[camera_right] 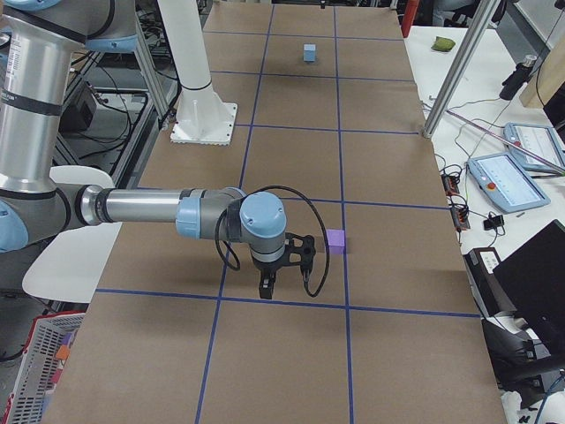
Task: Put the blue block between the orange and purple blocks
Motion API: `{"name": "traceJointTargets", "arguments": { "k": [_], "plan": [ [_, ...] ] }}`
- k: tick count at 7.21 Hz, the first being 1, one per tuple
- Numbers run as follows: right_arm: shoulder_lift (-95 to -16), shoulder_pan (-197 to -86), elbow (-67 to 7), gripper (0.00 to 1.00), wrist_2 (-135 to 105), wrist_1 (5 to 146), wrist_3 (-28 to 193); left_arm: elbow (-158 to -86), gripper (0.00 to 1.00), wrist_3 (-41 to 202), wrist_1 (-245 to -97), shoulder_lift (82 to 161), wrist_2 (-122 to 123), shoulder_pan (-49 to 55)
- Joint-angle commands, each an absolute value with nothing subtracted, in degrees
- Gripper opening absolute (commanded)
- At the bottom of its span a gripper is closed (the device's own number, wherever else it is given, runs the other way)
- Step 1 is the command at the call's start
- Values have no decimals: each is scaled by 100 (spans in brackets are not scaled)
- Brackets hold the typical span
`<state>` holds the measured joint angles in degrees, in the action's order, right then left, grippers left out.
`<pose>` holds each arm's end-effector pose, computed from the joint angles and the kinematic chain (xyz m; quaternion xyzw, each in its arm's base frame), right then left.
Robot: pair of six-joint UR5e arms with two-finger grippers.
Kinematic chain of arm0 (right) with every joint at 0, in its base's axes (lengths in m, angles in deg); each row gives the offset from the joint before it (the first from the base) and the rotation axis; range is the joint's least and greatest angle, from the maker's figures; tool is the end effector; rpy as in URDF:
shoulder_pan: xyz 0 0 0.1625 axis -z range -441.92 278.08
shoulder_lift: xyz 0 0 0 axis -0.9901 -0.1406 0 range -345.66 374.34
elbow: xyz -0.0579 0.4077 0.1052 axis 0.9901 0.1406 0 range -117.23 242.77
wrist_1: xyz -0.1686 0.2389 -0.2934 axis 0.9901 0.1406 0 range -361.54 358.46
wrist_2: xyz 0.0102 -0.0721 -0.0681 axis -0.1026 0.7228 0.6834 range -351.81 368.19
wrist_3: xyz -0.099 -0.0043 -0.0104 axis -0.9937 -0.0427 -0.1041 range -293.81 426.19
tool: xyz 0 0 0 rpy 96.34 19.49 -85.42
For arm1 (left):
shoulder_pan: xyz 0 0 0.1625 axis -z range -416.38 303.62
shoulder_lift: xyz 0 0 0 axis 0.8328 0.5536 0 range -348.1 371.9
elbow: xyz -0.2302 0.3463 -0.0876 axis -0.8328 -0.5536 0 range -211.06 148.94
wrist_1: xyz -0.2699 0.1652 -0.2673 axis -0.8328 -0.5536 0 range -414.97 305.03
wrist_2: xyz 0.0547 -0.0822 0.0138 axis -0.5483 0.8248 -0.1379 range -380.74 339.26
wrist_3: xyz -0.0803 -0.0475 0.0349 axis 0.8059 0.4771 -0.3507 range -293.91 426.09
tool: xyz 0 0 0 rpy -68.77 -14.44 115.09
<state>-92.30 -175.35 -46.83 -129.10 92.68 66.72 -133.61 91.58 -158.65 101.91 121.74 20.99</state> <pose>0.0821 -0.3640 0.6192 0.0002 -0.4013 0.0360 0.9153 0.0561 -0.4990 0.5126 0.0519 0.4735 0.0019 0.8793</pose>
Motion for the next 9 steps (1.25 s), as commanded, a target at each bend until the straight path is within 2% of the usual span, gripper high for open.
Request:
{"name": "traceJointTargets", "arguments": {
  "k": [1,3,9],
  "plan": [
    [-9227,-17535,-4675,100,-12909,9268,6672,-13328,100,10753,-17077,9989,11142,1011],
    [-9236,-17535,-4675,100,-12892,9268,6672,-13319,100,11467,-17369,9996,10437,210],
    [-9236,-17535,-4675,100,-12891,9268,6672,-12986,100,11417,-17371,9944,9783,-383]
  ]
}}
